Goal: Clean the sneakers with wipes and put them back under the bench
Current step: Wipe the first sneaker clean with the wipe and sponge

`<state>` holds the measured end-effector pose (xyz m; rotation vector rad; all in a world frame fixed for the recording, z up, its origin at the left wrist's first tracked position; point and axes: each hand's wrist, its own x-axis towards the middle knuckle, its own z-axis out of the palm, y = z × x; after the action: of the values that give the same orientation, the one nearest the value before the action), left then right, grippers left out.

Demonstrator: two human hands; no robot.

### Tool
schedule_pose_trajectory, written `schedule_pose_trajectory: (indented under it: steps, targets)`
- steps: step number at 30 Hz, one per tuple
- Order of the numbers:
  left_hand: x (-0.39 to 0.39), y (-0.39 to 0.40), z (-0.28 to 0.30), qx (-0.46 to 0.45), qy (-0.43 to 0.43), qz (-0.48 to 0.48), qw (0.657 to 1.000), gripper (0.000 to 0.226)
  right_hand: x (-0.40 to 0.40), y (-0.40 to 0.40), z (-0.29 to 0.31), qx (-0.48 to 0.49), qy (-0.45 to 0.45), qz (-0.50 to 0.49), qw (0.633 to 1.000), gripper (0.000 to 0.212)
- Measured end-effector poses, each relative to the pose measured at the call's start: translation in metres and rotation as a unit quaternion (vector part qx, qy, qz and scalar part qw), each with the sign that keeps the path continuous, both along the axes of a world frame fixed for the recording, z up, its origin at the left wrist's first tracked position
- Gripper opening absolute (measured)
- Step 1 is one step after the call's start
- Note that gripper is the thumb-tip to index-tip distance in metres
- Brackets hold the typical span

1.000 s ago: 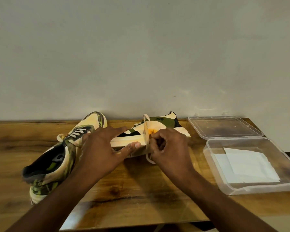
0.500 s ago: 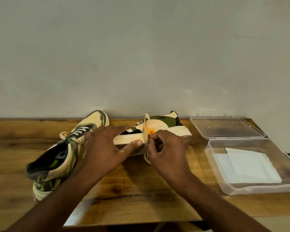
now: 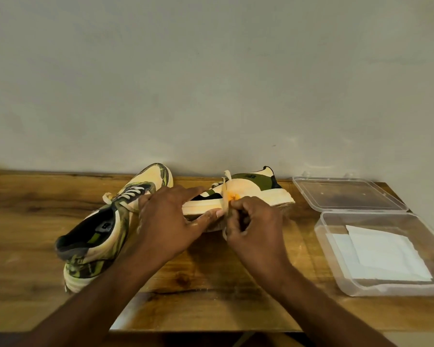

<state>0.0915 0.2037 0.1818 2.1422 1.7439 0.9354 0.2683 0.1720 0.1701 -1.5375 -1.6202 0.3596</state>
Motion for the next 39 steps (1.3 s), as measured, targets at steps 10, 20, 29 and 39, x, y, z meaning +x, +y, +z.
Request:
schedule_pose_trajectory:
  steps: [10, 20, 29, 39]
  targets:
    - [-0.003, 0.002, 0.002, 0.001, -0.014, -0.012, 1.0, 0.071, 0.036, 0.009, 0.001, 0.013, -0.069, -0.054, 0.996, 0.024]
    - [-0.007, 0.007, -0.004, 0.002, 0.043, -0.024, 0.999, 0.075, 0.0, 0.004, 0.003, 0.039, -0.021, 0.064, 0.997, 0.014]
    - [-0.009, 0.01, -0.003, -0.004, 0.011, -0.037, 0.999, 0.065, 0.032, 0.011, 0.001, 0.035, -0.11, -0.011, 0.993, 0.018]
    - [-0.014, 0.011, -0.003, -0.002, -0.011, -0.059, 0.998, 0.09, 0.013, 0.009, 0.006, 0.066, -0.103, 0.105, 0.987, 0.02]
